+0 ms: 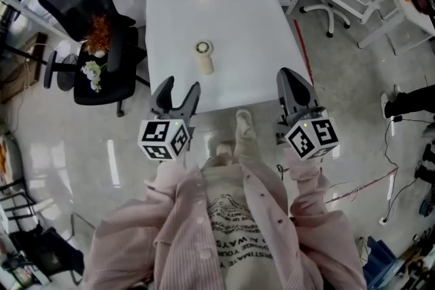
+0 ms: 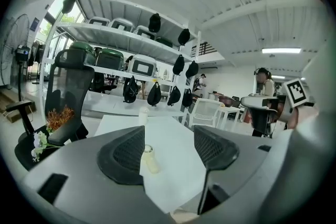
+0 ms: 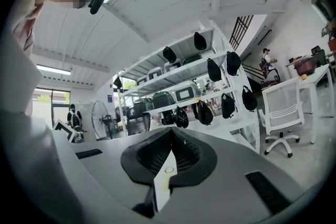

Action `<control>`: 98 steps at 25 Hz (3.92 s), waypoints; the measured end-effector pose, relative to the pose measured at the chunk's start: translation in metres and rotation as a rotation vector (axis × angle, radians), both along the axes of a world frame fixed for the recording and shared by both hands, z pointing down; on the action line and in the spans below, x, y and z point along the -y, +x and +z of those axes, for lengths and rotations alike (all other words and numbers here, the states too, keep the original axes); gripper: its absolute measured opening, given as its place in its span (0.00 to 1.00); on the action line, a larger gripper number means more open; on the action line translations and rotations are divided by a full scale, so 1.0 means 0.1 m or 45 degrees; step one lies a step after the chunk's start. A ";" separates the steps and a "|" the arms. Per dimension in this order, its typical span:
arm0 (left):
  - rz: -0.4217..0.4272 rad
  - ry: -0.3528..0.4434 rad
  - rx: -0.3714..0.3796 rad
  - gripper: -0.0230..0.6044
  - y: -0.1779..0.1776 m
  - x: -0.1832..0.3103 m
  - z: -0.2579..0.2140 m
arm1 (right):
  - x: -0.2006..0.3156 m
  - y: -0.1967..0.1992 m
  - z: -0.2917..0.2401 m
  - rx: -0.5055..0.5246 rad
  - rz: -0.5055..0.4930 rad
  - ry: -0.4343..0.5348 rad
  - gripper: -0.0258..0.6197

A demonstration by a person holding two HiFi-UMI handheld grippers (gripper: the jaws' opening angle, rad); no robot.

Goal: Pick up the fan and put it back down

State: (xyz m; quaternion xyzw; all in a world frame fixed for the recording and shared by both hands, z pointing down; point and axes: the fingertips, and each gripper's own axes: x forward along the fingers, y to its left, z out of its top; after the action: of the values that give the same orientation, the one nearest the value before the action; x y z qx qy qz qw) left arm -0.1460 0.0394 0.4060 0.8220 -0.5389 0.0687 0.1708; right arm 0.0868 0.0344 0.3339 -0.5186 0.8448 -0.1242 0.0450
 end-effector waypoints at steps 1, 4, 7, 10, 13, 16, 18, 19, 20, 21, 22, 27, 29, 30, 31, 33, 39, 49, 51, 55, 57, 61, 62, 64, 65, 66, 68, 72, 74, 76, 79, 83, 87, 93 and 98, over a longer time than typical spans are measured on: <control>-0.002 -0.013 0.000 0.47 0.01 0.04 0.04 | 0.05 -0.01 0.04 0.000 -0.009 -0.008 0.04; -0.011 -0.048 -0.001 0.47 0.04 0.20 0.16 | 0.27 -0.07 0.14 -0.002 -0.040 -0.029 0.04; -0.021 -0.087 -0.007 0.47 0.05 0.38 0.27 | 0.51 -0.14 0.22 -0.012 -0.074 -0.055 0.04; -0.034 -0.129 -0.013 0.47 0.06 0.58 0.40 | 0.79 -0.18 0.31 -0.017 -0.108 -0.082 0.04; -0.048 -0.171 -0.010 0.47 0.10 0.78 0.54 | 1.08 -0.20 0.39 -0.026 -0.139 -0.107 0.04; -0.063 -0.205 -0.010 0.47 0.14 0.96 0.67 | 1.35 -0.22 0.46 -0.024 -0.169 -0.126 0.04; -0.074 -0.239 -0.015 0.47 0.18 1.07 0.77 | 1.52 -0.26 0.50 -0.022 -0.194 -0.134 0.04; -0.081 -0.259 -0.017 0.47 0.19 1.11 0.83 | 1.60 -0.28 0.53 -0.021 -0.208 -0.138 0.04; -0.090 -0.279 -0.019 0.47 0.20 1.16 0.89 | 1.67 -0.30 0.55 -0.020 -0.224 -0.142 0.04; -0.099 -0.298 -0.020 0.47 0.21 1.20 0.94 | 1.74 -0.32 0.57 -0.019 -0.239 -0.146 0.04; -0.107 -0.316 -0.020 0.47 0.22 1.24 1.00 | 1.81 -0.33 0.60 -0.018 -0.254 -0.150 0.04; -0.155 -0.397 -0.020 0.47 0.23 1.40 1.21 | 2.08 -0.40 0.69 -0.018 -0.321 -0.178 0.04; -0.174 -0.433 -0.021 0.47 0.23 1.44 1.32 | 2.17 -0.41 0.74 -0.018 -0.343 -0.190 0.04; -0.182 -0.453 -0.017 0.47 0.23 1.46 1.38 | 2.21 -0.41 0.77 -0.017 -0.353 -0.196 0.04; -0.191 -0.474 -0.011 0.47 0.23 1.47 1.44 | 2.24 -0.42 0.81 -0.015 -0.365 -0.201 0.04; -0.210 -0.521 -0.003 0.47 0.22 1.50 1.55 | 2.32 -0.44 0.85 -0.013 -0.387 -0.211 0.04; -0.277 -0.652 -0.044 0.47 0.19 1.56 1.87 | 2.51 -0.52 1.02 -0.003 -0.444 -0.251 0.04; -0.301 -0.891 -0.026 0.47 0.19 1.59 2.44 | 2.66 -0.60 1.35 0.014 -0.465 -0.354 0.04; -0.287 -0.932 -0.012 0.47 0.19 1.59 2.53 | 2.66 -0.60 1.41 0.017 -0.452 -0.373 0.04; -0.254 -0.995 0.000 0.47 0.20 1.59 2.66 | 2.66 -0.59 1.51 0.012 -0.422 -0.410 0.04; -0.248 -1.028 0.016 0.47 0.19 1.58 2.70 | 2.66 -0.59 1.55 0.014 -0.400 -0.430 0.04; -0.246 -1.062 0.068 0.44 0.17 1.55 2.73 | 2.65 -0.59 1.61 0.018 -0.363 -0.452 0.04; -0.256 -1.067 0.076 0.44 0.16 1.55 2.74 | 2.66 -0.60 1.62 0.022 -0.354 -0.455 0.04; -0.283 -1.081 0.099 0.44 0.16 1.54 2.76 | 2.66 -0.61 1.64 0.030 -0.338 -0.462 0.04; -0.293 -1.089 0.120 0.43 0.16 1.55 2.77 | 2.66 -0.61 1.65 0.032 -0.333 -0.465 0.04; -0.296 -1.095 0.149 0.43 0.17 1.55 2.77 | 2.66 -0.60 1.66 0.032 -0.330 -0.467 0.04; -0.293 -1.087 0.211 0.42 0.19 1.59 2.76 | 2.65 -0.60 1.69 0.031 -0.326 -0.473 0.04; -0.310 -1.085 0.244 0.34 0.17 1.61 2.75 | 2.63 -0.59 1.72 0.031 -0.316 -0.487 0.04; -0.312 -1.087 0.242 0.33 0.16 1.61 2.75 | 2.62 -0.57 1.73 0.033 -0.310 -0.490 0.04; -0.307 -1.089 0.244 0.33 0.16 1.60 2.75 | 2.62 -0.56 1.73 0.033 -0.307 -0.490 0.04; -0.302 -1.108 0.227 0.33 0.17 1.58 2.77 | 2.60 -0.55 1.73 0.031 -0.307 -0.491 0.04; -0.302 -1.116 0.145 0.33 0.17 1.57 2.78 | 2.59 -0.54 1.72 0.026 -0.306 -0.487 0.04; -0.295 -1.075 0.086 0.33 0.18 1.59 2.75 | 2.58 -0.54 1.69 0.022 -0.306 -0.478 0.04; -0.253 -0.936 -0.001 0.33 0.28 1.71 2.56 | 2.55 -0.53 1.59 0.024 -0.297 -0.456 0.04; -0.212 -0.771 -0.053 0.33 0.36 1.83 2.25 | 2.55 -0.45 1.48 0.021 -0.281 -0.427 0.04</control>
State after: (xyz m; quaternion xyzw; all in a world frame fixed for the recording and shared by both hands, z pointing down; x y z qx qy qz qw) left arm -0.1104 -0.1432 0.6313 0.6881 -0.5558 0.1949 0.4239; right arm 0.0419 -0.2204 0.4819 -0.4220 0.8636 -0.2715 -0.0491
